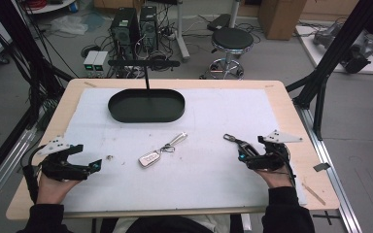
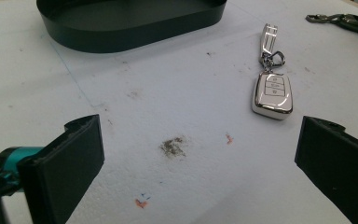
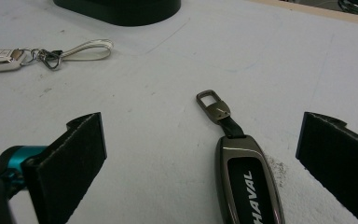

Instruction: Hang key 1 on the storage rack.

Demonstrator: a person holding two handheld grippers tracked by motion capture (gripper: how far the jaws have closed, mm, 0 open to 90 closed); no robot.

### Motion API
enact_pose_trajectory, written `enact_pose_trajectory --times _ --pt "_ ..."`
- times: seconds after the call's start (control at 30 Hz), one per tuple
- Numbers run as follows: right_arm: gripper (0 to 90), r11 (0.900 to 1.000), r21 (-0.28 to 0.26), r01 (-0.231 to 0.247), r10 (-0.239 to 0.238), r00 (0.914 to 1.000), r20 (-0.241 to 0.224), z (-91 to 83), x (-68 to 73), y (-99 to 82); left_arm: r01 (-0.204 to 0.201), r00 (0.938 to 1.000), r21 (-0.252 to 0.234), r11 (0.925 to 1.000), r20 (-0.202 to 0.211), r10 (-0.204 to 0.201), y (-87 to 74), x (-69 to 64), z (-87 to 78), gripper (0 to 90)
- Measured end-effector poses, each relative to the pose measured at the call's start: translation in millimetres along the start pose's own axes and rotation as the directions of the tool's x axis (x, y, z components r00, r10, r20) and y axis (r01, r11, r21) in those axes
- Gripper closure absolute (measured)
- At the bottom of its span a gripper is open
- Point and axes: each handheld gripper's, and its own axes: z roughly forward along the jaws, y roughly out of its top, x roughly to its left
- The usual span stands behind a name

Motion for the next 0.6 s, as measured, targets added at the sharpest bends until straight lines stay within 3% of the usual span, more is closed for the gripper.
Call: enact_pose_trajectory --times 0.6 --pt "0.7 1.0 -0.006 -0.003 0.003 0.9999 -0.017 3.1 5.4 -0.8 -0.023 0.9997 0.063 0.9978 0.013 0.022 2.1 -6.7 14.9 1.7"
